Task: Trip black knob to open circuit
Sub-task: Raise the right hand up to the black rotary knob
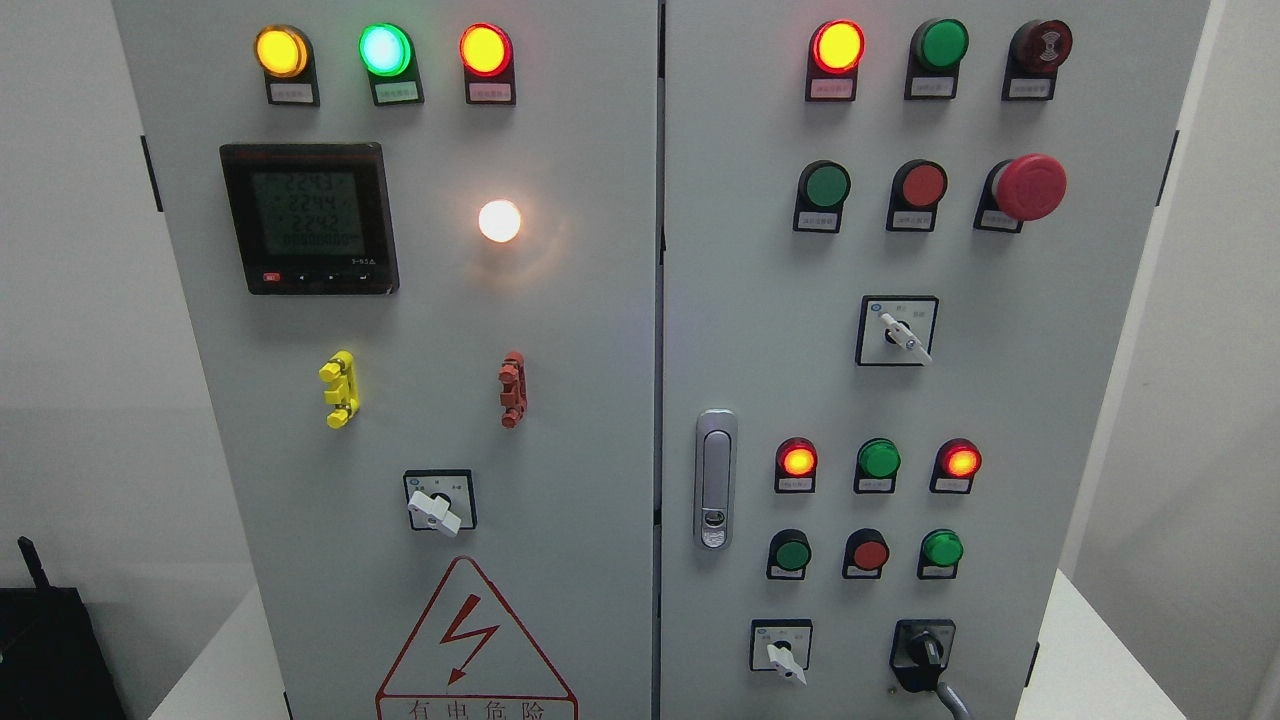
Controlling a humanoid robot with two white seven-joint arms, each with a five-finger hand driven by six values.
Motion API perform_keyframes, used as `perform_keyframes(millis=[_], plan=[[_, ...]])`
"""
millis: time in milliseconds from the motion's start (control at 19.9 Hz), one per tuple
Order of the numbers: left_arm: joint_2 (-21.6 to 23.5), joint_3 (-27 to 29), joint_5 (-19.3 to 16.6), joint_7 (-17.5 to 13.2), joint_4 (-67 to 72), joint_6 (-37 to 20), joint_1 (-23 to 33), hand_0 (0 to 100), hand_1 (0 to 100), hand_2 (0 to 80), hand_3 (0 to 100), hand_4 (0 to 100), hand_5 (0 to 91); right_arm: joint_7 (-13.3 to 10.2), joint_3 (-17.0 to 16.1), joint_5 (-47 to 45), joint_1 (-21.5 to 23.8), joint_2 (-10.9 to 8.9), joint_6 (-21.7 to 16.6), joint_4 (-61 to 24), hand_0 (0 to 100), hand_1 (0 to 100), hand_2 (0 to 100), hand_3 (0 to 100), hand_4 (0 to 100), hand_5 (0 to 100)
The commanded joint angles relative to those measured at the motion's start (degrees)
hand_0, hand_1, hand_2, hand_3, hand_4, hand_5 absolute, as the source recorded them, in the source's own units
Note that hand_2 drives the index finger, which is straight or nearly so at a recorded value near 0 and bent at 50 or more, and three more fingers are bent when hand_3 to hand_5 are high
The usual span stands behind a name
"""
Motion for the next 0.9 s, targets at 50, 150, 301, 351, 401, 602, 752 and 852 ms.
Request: perform_keyframes(millis=[50,150,301,351,401,602,752,852], plan=[[0.01,0.14,0.14,-0.02,0.0,-0.11,-0.12,12,39,0.0,0,0,0.0,0.16,0.25,0.1,-0.92,-0.08,-0.38,-1.62,0,0,0,100,100,98],[0.01,0.14,0.14,-0.02,0.0,-0.2,-0.12,12,39,0.0,0,0,0.0,0.16,0.25,0.1,-0.75,0.01,-0.38,-1.62,0,0,0,100,100,98],[0.01,0.14,0.14,-0.02,0.0,-0.2,-0.12,12,39,0.0,0,0,0.0,0.16,0.43,0.1,-0.66,0.01,-0.38,-1.62,0,0,0,100,100,98],[0.01,0.14,0.05,-0.02,0.0,-0.2,-0.12,12,39,0.0,0,0,0.0,0.16,0.69,0.1,-0.74,0.01,-0.38,-1.62,0,0,0,100,100,98],[0.01,0.14,0.14,-0.02,0.0,-0.2,-0.12,12,39,0.0,0,0,0.0,0.16,0.87,0.1,-0.83,0.01,-0.38,-1.62,0,0,0,100,100,98],[0.01,0.14,0.05,-0.02,0.0,-0.2,-0.12,12,39,0.0,0,0,0.0,0.16,0.96,0.27,-0.74,0.01,-0.29,-1.62,0,0,0,100,100,98],[0.01,0.14,0.05,-0.02,0.0,-0.11,-0.12,12,39,0.0,0,0,0.0,0.07,1.05,0.36,-0.83,0.09,-0.29,-1.62,0,0,0,100,100,98],[0.01,0.14,0.05,-0.02,0.0,-0.2,-0.12,12,39,0.0,0,0,0.0,0.07,1.39,0.45,-0.74,0.09,-0.29,-1.62,0,0,0,100,100,98]])
